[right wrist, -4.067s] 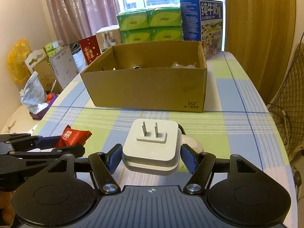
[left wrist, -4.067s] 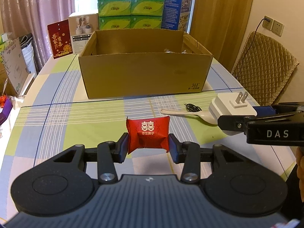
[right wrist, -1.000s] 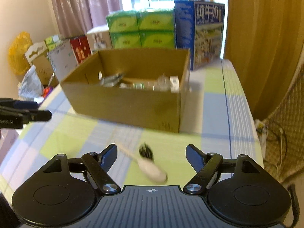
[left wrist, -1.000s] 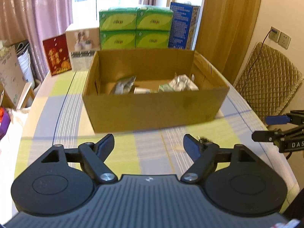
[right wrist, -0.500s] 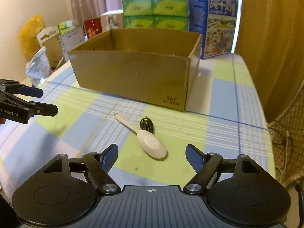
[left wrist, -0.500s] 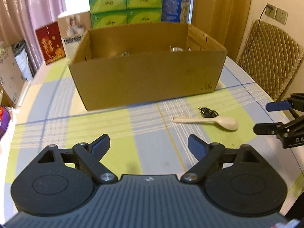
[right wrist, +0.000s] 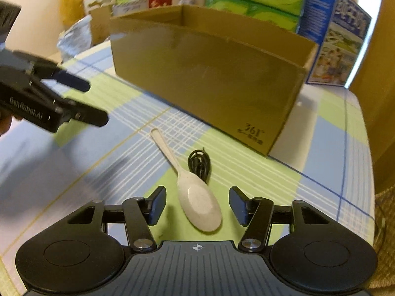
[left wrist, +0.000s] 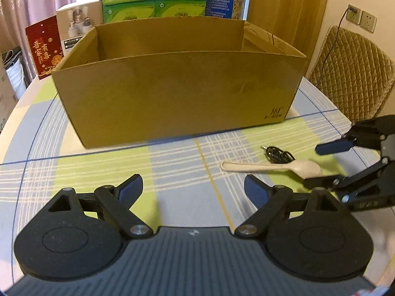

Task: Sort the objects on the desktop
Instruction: 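Close the right tool on the white plastic spoon's bowl, then lift the spoon with the right tool while the left tool grasps the coiled black cable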

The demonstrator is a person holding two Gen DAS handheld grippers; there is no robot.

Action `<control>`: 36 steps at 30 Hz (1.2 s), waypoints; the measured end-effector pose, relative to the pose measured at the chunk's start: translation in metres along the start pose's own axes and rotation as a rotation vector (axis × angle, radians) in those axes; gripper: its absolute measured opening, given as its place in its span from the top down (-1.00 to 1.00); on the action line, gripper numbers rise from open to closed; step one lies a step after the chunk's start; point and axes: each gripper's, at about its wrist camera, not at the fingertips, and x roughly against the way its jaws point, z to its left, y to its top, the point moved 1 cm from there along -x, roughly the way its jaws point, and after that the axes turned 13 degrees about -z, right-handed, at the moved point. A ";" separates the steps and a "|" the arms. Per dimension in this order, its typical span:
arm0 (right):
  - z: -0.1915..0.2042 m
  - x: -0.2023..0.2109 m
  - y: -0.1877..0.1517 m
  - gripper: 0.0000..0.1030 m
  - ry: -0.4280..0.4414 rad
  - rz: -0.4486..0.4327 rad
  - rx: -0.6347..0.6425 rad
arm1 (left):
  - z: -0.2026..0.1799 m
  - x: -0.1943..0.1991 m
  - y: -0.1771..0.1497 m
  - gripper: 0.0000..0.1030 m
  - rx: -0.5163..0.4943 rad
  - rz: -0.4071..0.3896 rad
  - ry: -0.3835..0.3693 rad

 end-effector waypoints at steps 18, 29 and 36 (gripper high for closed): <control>0.022 -0.009 0.000 0.44 0.045 0.097 -0.046 | 0.002 -0.004 -0.003 -0.68 0.011 0.021 -0.003; 0.053 -0.006 -0.004 0.42 0.059 0.046 -0.114 | 0.009 0.000 -0.005 -0.68 0.029 0.026 0.008; 0.059 -0.012 -0.005 0.34 0.046 -0.004 -0.084 | 0.017 0.001 -0.007 -0.68 0.053 0.028 0.019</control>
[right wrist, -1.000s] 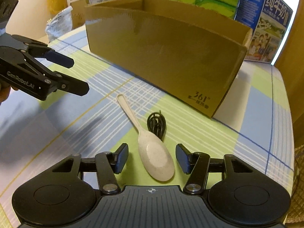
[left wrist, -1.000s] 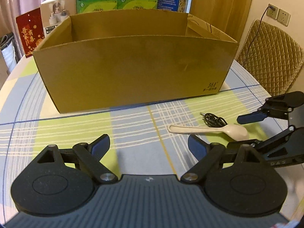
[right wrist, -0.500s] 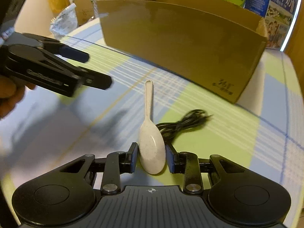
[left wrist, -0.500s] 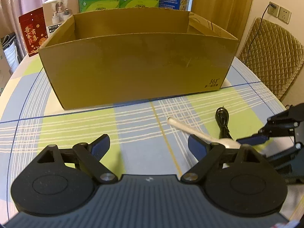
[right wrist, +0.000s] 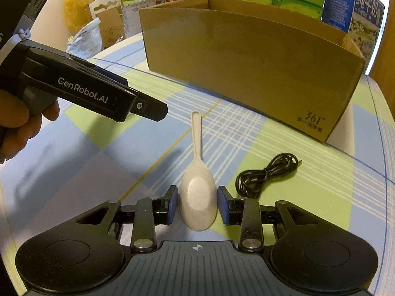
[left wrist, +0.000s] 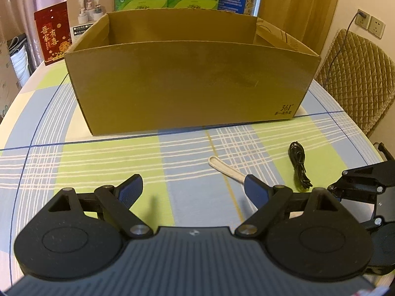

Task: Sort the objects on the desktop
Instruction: 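Lift the spoon with the right tool while the left tool grasps the coiled black cable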

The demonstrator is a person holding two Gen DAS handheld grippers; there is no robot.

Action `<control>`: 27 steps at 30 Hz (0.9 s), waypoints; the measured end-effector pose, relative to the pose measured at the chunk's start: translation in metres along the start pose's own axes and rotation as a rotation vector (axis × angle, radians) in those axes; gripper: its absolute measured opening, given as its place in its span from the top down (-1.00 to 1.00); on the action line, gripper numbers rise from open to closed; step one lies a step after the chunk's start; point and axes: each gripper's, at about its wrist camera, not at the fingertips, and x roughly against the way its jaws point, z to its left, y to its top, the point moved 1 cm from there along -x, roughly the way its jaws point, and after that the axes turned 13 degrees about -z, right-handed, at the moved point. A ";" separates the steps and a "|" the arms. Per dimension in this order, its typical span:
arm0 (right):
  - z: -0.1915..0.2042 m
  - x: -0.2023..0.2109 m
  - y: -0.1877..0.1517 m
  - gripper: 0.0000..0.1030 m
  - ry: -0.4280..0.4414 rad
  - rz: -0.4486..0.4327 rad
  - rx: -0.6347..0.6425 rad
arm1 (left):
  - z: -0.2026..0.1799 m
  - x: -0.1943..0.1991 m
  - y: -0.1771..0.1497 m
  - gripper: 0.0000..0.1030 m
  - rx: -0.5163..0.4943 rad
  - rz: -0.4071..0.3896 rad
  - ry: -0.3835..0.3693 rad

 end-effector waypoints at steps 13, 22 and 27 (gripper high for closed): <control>0.005 -0.002 0.000 0.42 -0.006 0.004 0.001 | 0.003 0.000 -0.002 -0.70 0.018 0.005 0.008; 0.005 0.020 0.005 0.43 -0.049 -0.062 -0.008 | 0.005 0.001 -0.002 -0.69 0.027 -0.001 0.025; -0.004 0.040 0.005 0.43 -0.123 -0.092 -0.053 | 0.000 0.004 -0.002 -0.69 0.019 -0.008 0.008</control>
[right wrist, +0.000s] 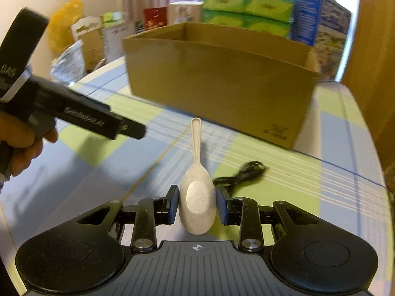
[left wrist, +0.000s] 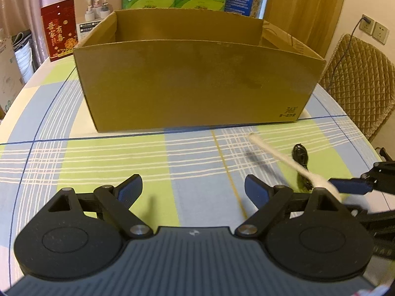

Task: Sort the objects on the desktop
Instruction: 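Lift the spoon with the right tool while the left tool grasps the coiled black cable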

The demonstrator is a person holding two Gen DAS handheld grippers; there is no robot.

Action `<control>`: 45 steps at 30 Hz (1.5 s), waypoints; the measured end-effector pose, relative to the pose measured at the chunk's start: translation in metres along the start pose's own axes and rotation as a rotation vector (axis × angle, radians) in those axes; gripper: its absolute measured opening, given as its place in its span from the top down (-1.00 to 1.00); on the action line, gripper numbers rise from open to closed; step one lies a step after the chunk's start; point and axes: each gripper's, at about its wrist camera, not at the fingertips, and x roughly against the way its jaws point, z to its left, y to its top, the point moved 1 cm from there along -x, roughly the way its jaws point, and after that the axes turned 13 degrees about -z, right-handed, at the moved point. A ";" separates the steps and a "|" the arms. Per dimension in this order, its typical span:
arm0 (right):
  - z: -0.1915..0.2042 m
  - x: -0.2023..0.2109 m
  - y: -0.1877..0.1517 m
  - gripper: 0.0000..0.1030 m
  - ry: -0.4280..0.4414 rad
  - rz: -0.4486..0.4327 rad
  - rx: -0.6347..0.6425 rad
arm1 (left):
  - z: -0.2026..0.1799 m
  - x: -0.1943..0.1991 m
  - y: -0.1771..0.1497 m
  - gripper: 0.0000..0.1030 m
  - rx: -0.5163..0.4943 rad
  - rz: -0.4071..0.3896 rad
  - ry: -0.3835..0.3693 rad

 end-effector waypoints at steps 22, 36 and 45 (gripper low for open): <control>-0.071 0.028 -0.013 0.43 -0.324 0.074 -0.187 | -0.101 -0.061 -0.011 0.34 -0.064 0.047 -0.279; -0.069 0.024 -0.011 0.43 -0.297 0.065 -0.228 | -0.095 -0.049 -0.012 0.87 -0.102 0.106 -0.227; -0.039 0.015 -0.004 0.43 -0.152 0.031 -0.243 | -0.033 0.012 -0.037 0.85 -0.100 0.116 -0.046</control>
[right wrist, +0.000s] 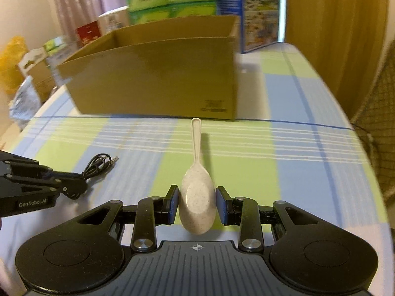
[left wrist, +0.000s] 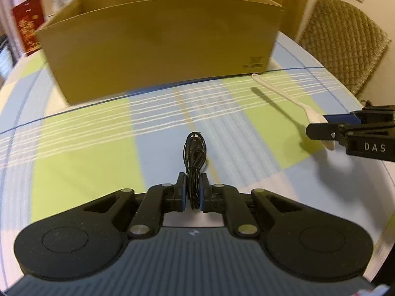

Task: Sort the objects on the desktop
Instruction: 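Carry the black cable and white spoon up over the cardboard box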

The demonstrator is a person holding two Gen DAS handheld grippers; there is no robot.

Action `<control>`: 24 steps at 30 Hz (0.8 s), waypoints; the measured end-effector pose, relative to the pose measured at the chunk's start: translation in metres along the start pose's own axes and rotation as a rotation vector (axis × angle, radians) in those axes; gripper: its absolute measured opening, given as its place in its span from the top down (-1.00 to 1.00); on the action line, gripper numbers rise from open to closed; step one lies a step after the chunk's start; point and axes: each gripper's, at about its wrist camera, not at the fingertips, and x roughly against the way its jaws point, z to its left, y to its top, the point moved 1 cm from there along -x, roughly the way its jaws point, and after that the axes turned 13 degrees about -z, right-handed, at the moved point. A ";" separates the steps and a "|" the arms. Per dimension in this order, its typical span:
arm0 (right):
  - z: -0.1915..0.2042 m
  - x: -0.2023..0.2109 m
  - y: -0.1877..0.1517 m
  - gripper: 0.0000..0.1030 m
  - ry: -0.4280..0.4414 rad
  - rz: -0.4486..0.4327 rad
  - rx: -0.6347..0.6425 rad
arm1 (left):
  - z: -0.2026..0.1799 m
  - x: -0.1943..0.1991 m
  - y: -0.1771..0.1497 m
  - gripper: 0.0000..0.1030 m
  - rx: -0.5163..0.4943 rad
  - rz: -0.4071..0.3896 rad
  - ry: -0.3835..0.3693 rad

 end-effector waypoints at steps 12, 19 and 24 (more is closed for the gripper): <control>0.015 -0.011 -0.001 0.42 0.017 0.004 0.013 | 0.013 -0.007 -0.006 0.52 0.034 -0.051 0.002; 0.022 -0.014 0.001 0.43 0.039 0.002 0.020 | 0.022 -0.004 -0.005 0.79 0.077 -0.035 0.014; 0.023 -0.014 0.001 0.43 0.040 -0.004 0.019 | 0.019 -0.002 -0.006 0.79 0.078 -0.037 0.015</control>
